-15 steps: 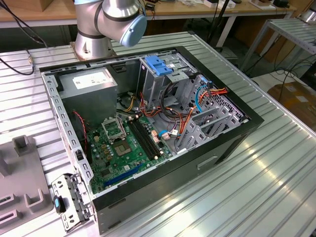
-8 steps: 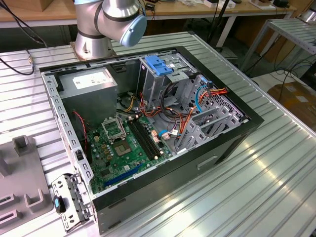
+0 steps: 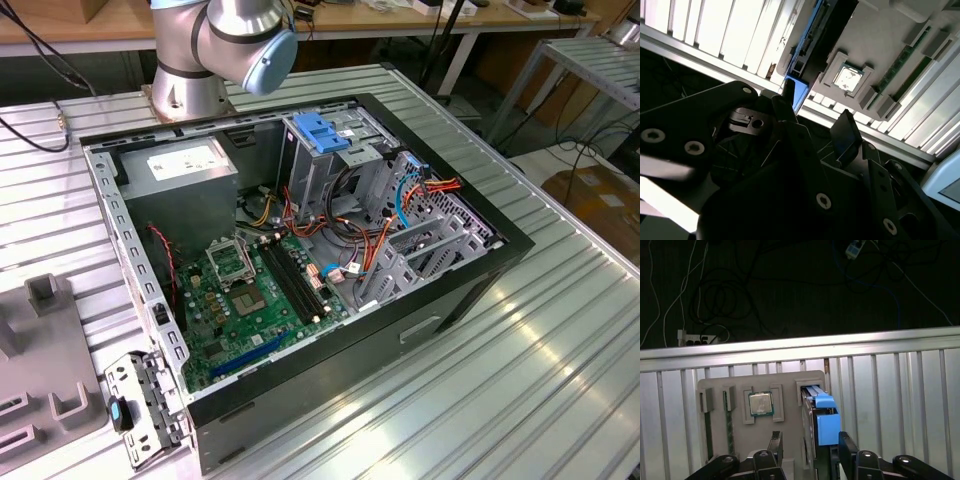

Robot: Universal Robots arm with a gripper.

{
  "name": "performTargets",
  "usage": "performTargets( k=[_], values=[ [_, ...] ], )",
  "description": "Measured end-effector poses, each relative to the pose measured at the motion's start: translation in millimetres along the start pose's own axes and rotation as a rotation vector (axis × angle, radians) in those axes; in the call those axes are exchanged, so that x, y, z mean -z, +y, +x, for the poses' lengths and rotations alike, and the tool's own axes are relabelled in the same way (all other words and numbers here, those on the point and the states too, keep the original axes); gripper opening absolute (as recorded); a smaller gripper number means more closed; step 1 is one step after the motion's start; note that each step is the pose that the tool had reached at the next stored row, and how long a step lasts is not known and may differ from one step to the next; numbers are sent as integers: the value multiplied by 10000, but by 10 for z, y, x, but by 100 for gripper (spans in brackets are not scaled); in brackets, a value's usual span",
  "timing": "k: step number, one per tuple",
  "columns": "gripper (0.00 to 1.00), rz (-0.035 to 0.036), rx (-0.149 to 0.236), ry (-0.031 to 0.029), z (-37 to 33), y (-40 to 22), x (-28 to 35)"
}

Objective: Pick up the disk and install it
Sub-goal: 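Pick up the disk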

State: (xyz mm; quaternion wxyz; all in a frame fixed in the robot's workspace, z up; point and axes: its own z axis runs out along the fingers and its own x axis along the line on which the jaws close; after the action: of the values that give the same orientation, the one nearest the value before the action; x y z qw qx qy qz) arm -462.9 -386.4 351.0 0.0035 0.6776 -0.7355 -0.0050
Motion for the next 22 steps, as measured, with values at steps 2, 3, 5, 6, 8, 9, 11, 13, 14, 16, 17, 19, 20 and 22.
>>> performTargets(
  k=[2, 3, 5, 6, 8, 9, 11, 13, 14, 16, 17, 19, 20, 22],
  values=[
    [56, 2, 0, -2, -1, 0, -2],
    [56, 3, -1, -2, -6, 1, -2],
    [56, 0, 0, 0, -37, 3, -2],
    [56, 1, 0, 0, -49, 4, -5],
    [56, 0, 0, 1, -67, 8, -12],
    [56, 1, -1, 0, -73, 9, -19],
    [56, 0, 2, 0, -83, 18, -37],
    [56, 1, 24, -1, -105, 32, -70],
    [56, 1, 30, -3, -105, 33, -80],
    [56, 0, 37, -7, -105, 35, -112],
    [56, -1, 40, -7, -105, 36, -130],
    [56, -1, 51, -8, -105, 40, -179],
    [56, -2, 54, -8, -104, 43, -196],
    [56, -2, 69, -8, -104, 50, -231]
  ],
)
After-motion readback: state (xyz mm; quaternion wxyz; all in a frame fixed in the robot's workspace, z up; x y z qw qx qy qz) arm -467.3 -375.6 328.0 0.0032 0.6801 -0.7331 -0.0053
